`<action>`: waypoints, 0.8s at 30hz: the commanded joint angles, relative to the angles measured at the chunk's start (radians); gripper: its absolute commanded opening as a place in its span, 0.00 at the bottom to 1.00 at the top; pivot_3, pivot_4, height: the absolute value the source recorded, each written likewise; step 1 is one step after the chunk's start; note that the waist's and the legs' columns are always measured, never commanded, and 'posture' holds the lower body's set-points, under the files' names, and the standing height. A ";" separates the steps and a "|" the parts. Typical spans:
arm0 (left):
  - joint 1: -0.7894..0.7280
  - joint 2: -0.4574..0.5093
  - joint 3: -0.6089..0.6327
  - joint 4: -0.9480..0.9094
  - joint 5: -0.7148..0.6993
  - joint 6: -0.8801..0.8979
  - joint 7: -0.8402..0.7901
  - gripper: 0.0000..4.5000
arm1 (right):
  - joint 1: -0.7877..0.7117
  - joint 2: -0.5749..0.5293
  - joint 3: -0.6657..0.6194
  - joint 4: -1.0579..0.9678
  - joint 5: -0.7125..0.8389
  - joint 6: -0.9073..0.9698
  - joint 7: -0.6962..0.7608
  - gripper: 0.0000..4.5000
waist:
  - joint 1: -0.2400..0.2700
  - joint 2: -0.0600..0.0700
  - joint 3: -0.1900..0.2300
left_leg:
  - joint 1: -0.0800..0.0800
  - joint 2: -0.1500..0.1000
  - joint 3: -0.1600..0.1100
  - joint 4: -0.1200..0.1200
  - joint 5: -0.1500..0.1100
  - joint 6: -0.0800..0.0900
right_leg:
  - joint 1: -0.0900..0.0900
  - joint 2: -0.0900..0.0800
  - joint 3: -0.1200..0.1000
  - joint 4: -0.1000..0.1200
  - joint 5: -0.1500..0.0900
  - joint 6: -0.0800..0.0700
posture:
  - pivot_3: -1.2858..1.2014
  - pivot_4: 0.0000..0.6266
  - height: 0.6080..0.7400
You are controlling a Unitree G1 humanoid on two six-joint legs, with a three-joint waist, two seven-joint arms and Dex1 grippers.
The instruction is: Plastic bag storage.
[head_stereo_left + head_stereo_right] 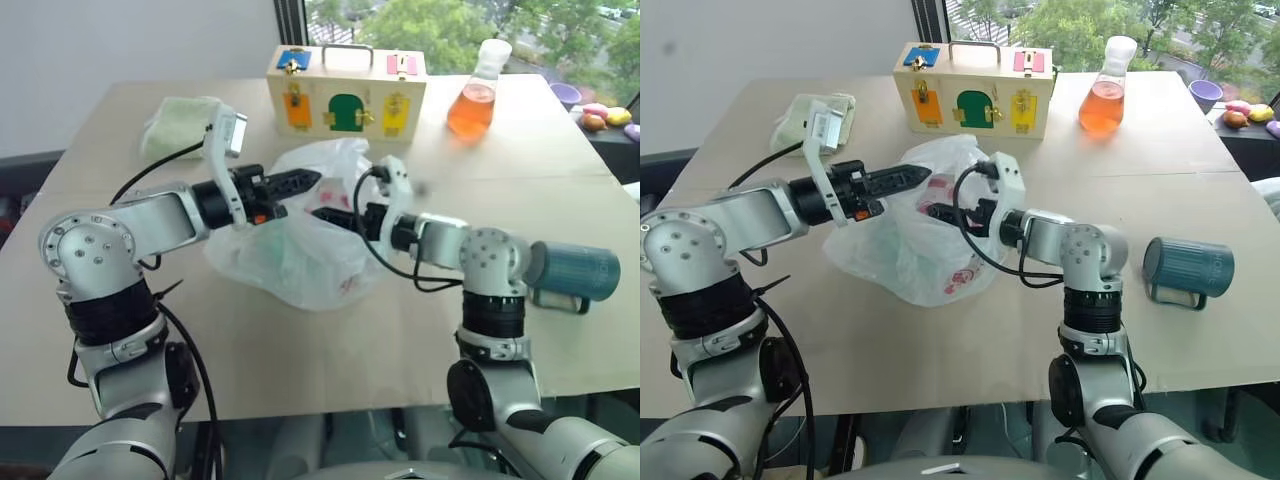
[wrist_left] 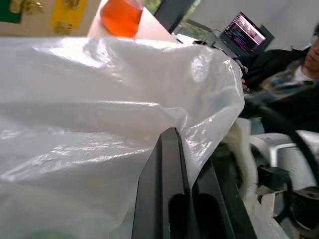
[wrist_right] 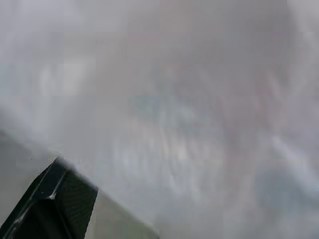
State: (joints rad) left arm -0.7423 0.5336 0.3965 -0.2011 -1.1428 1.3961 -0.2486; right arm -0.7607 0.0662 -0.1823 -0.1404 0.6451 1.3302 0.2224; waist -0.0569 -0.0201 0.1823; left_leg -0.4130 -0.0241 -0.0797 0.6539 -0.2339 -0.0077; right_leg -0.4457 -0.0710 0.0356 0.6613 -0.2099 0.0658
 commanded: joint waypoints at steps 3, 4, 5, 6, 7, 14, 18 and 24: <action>-0.037 -0.019 -0.011 0.037 0.057 -0.116 0.005 0.00 | 0.040 -0.203 0.000 -0.287 0.101 0.033 0.097 0.98 | 0.013 0.000 0.000 | 0.000 0.000 0.000 0.000 -0.001 0.002 | 0.000 0.000 0.000 0.000 0.000 0.000 | 0.52 0.24 1.00; -0.047 -0.025 -0.012 0.051 0.058 -0.127 0.003 0.00 | 0.050 -0.233 -0.019 -0.343 0.132 0.027 0.113 0.98 | 0.014 0.000 0.000 | 0.000 0.000 0.000 0.000 -0.001 0.002 | 0.000 0.000 0.000 0.000 0.000 0.000 | 0.52 0.24 1.00; -0.056 -0.028 -0.013 0.063 0.058 -0.134 -0.001 0.00 | 0.060 -0.263 -0.039 -0.394 0.164 0.020 0.130 0.98 | 0.014 0.000 0.000 | 0.000 0.000 0.000 0.000 -0.001 0.002 | 0.000 0.000 0.000 0.000 0.000 0.000 | 0.52 0.24 1.00; -0.062 -0.029 -0.017 0.073 0.059 -0.139 -0.009 0.00 | 0.076 -0.305 -0.048 -0.444 0.181 0.011 0.148 0.98 | 0.013 0.000 0.000 | 0.000 0.000 0.000 0.000 -0.001 0.002 | 0.000 0.000 0.000 0.000 0.000 0.000 | 0.52 0.24 1.00; -0.067 -0.029 -0.024 0.079 0.062 -0.145 -0.020 0.00 | 0.100 -0.368 -0.042 -0.502 0.175 -0.014 0.172 0.98 | 0.015 0.000 0.000 | 0.000 0.000 0.000 0.000 -0.002 0.003 | 0.000 0.000 0.000 0.000 0.000 0.000 | 0.52 0.24 1.00; -0.067 0.005 -0.096 0.088 0.116 -0.196 -0.119 0.00 | 0.398 -0.845 -0.152 -0.700 0.083 -0.124 0.326 0.98 | 0.020 -0.001 0.000 | 0.001 0.001 0.000 0.001 -0.002 0.003 | 0.003 0.000 -0.001 -0.003 0.000 0.000 | 0.52 0.24 1.00; -0.048 0.016 -0.109 0.088 0.135 -0.220 -0.148 0.00 | 0.797 -0.997 -0.433 -0.765 0.078 -0.005 0.413 0.98 | 0.040 -0.001 -0.001 | 0.000 0.001 0.000 0.001 -0.002 0.004 | 0.005 0.000 -0.003 -0.006 0.000 0.000 | 0.52 0.24 1.00; -0.047 0.008 -0.131 0.105 0.164 -0.242 -0.172 0.00 | 0.982 -0.806 -0.556 -0.779 0.049 0.065 0.293 0.61 | 0.038 -0.004 -0.002 | 0.004 0.002 0.000 0.004 -0.002 0.004 | 0.009 0.001 -0.003 -0.005 0.000 0.001 | 0.52 0.24 1.00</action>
State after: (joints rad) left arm -0.7745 0.5352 0.2615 -0.0862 -0.9801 1.1743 -0.4021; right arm 0.2380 -0.7468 -0.7231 -0.9047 0.7102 1.3955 0.5583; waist -0.0189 -0.0239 0.1802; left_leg -0.4071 -0.0220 -0.0787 0.6595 -0.2362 -0.0033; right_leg -0.4339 -0.0702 0.0329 0.6562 -0.2105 0.0670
